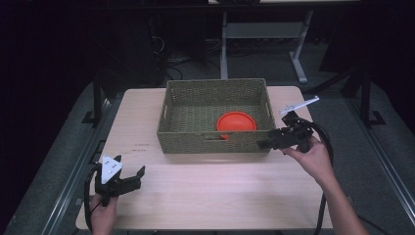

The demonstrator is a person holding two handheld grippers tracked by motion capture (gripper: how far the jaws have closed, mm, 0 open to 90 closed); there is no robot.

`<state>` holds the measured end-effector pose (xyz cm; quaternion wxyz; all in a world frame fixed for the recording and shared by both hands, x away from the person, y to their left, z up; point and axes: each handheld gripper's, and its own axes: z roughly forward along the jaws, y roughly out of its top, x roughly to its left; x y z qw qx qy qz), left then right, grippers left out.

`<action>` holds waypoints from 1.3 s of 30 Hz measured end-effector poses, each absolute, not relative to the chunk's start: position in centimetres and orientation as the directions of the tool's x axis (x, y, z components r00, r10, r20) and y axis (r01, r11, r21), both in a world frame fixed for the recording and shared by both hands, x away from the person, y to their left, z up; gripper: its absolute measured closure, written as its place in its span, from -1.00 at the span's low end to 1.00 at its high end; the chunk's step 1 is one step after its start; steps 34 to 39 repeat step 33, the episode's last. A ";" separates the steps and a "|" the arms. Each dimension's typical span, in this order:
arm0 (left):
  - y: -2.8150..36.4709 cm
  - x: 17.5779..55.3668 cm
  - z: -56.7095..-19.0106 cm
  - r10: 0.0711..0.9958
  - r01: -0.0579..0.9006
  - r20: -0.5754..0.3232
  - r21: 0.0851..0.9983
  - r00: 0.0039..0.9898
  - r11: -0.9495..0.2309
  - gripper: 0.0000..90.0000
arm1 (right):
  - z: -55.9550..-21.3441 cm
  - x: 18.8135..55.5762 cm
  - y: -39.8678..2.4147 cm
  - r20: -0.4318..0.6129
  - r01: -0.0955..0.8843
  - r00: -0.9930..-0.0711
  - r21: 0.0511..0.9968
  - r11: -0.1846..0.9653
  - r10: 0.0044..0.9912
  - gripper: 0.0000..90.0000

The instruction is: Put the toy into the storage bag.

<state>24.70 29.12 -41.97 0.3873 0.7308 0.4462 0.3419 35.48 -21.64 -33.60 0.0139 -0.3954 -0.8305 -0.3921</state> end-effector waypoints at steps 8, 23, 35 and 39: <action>29.1 24.7 -42.0 0.916 0.386 0.157 0.871 0.369 -0.304 -0.71 | -34.9 33.6 -22.9 0.323 0.667 -0.683 0.641 0.379 0.655 -0.44; 28.8 24.7 -42.0 0.914 0.383 0.159 0.871 0.374 -0.308 -0.71 | -39.7 29.7 -25.7 0.359 0.665 -0.683 0.667 0.337 0.636 -0.48; 28.7 24.9 -42.0 0.907 0.384 0.161 0.867 0.388 -0.318 -0.71 | -45.6 24.0 -27.8 0.379 0.631 -0.617 0.762 0.146 0.690 -0.45; 28.7 24.9 -42.0 0.907 0.384 0.161 0.867 0.388 -0.318 -0.71 | -45.6 24.0 -27.8 0.379 0.631 -0.617 0.762 0.146 0.690 -0.45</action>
